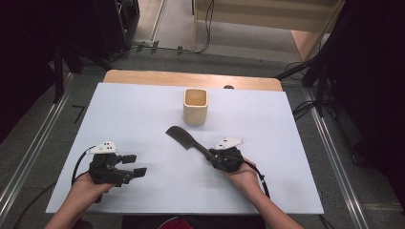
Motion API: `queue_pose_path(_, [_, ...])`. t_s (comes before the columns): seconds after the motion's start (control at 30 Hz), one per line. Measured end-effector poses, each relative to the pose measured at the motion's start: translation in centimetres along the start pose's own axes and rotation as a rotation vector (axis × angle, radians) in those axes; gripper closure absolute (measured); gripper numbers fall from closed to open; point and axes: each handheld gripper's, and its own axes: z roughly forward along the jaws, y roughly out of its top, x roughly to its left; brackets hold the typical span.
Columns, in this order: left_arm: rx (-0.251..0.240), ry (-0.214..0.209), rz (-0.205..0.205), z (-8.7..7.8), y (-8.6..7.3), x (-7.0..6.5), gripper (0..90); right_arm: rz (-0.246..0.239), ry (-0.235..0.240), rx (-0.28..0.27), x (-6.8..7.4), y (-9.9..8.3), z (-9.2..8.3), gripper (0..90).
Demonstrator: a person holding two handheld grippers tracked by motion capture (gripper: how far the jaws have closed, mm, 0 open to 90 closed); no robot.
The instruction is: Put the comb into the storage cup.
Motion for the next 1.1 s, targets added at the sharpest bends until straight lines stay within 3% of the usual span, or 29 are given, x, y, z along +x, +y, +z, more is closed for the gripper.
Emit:
queue_pose_path(0.27, [-0.002, -0.001, -0.004, 0.0, 0.0, 0.0, 26.6, -0.010, 0.009, -0.001, -0.1, 0.0, 0.0, 70.1])
queue_pose_path(0.53, [-0.005, 0.001, -0.012, 0.1, 0.0, 0.0, 26.2, 0.034, 0.048, 0.001, -0.5, 0.3, -0.1, 70.3])
queue_pose_path(0.63, [-0.009, 0.004, -0.024, 0.0, 0.1, 0.0, 26.1, 0.060, 0.058, -0.017, -0.7, 0.7, -0.6, 70.4])
queue_pose_path(1.1, [-0.030, -0.027, -0.088, 0.2, 0.5, 0.1, 24.0, 0.101, 0.094, -0.061, -0.5, 2.0, -1.6, 70.3])
